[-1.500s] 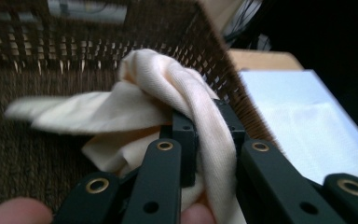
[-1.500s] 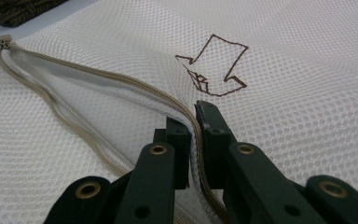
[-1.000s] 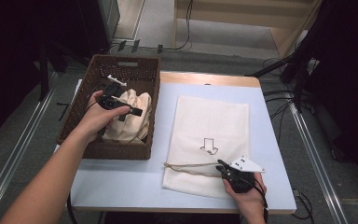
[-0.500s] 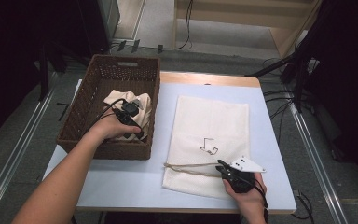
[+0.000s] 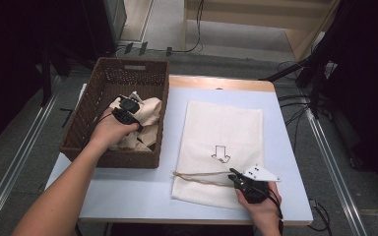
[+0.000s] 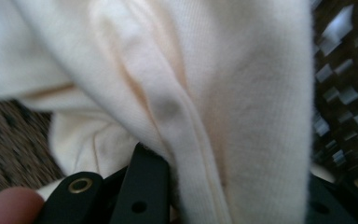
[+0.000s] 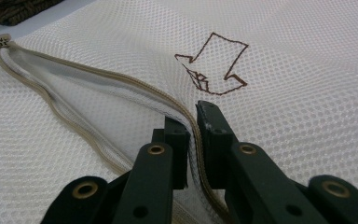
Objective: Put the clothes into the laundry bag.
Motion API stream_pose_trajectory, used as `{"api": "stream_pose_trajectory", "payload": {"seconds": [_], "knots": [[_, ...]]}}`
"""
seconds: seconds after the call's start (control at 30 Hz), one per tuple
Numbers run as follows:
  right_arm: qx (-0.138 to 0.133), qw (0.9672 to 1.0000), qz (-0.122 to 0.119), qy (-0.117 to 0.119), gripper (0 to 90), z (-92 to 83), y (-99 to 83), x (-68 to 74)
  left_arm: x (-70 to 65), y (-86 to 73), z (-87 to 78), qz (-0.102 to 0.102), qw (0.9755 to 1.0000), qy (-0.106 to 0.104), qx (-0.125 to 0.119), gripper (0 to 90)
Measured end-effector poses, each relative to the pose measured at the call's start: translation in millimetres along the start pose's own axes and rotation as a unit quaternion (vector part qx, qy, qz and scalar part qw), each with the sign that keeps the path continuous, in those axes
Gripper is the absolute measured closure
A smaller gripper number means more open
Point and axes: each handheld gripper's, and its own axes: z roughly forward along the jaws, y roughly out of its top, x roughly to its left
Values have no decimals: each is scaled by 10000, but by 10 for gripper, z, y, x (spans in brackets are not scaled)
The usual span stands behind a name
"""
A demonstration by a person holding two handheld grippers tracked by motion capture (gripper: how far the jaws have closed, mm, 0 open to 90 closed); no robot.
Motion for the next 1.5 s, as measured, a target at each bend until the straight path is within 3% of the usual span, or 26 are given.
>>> {"api": "stream_pose_trajectory", "payload": {"seconds": [0.07,0.17,0.27,0.3,0.33,0.37,0.43,0.47,0.53,0.6,0.67,0.7,0.8,0.87,0.93,0.97,1.03,1.13,1.17,1.2,1.23,1.3,1.4,1.43,1.47,1.5], "knots": [[-4,10000,-3,-9,845,-1,0,-1,28,-15,-142,-97,9984,-35,-564,749],[-4,10000,1,-28,858,1,0,-1,71,-57,-324,-288,9909,-252,-1290,751],[7,10000,17,-47,863,3,1,1,93,-89,-466,-375,9834,-362,-1738,750],[7,10000,17,-47,863,3,1,1,105,-89,-493,-401,9823,-524,-1752,750],[6,10000,12,-51,864,5,2,1,106,-87,-504,-387,9828,-618,-1695,748],[11,10000,10,-49,864,6,2,2,92,-85,-493,-284,9854,-508,-1602,744],[18,10000,4,-66,864,8,2,7,80,-80,-389,-147,9933,-194,-1126,707],[20,10000,1,-69,864,8,2,8,94,-75,-305,-218,9964,-168,-798,649],[19,10000,-3,-80,864,8,1,10,97,-51,-145,-363,9987,136,-336,497],[30,10000,9,-72,864,10,2,10,74,6,-18,-434,9990,-52,-60,269],[39,10000,19,-67,864,11,3,8,33,78,83,-502,9979,-369,162,196],[40,10000,18,-69,864,11,3,8,2,113,145,-556,9971,-374,349,118],[27,10000,10,-62,864,11,2,5,-84,174,340,-491,9961,20,733,7],[27,10000,15,-59,863,11,2,4,-122,175,475,-444,9944,301,916,4],[26,10000,13,-53,863,11,1,4,-154,155,625,-294,9901,640,1216,4],[21,10000,-3,-56,863,11,0,6,-155,164,636,-317,9901,629,1217,0],[21,10000,-5,-58,863,11,1,7,-158,182,646,-370,9892,661,1253,0],[21,10000,-3,-56,863,10,1,6,-125,180,618,-344,9914,556,1130,18],[23,10000,-3,-54,863,10,1,5,-100,183,568,-380,9920,583,1056,80],[26,10000,-1,-54,863,11,0,5,-53,184,504,-407,9922,640,992,303],[29,10000,2,-53,863,12,1,5,-14,177,478,-496,9925,614,928,441],[33,10000,-18,-59,863,15,1,3,45,144,435,-406,9940,502,883,582],[29,10000,11,-50,863,11,0,4,165,135,324,-635,9950,205,742,703],[8,10000,-6,-45,863,7,-2,2,228,125,277,-811,9951,1,559,718],[8,10000,-6,-45,863,7,-2,2,309,101,223,-1024,9939,-331,255,718],[6,10000,-7,-37,863,5,-3,1,403,66,167,-1331,9889,-652,-73,718]]}}
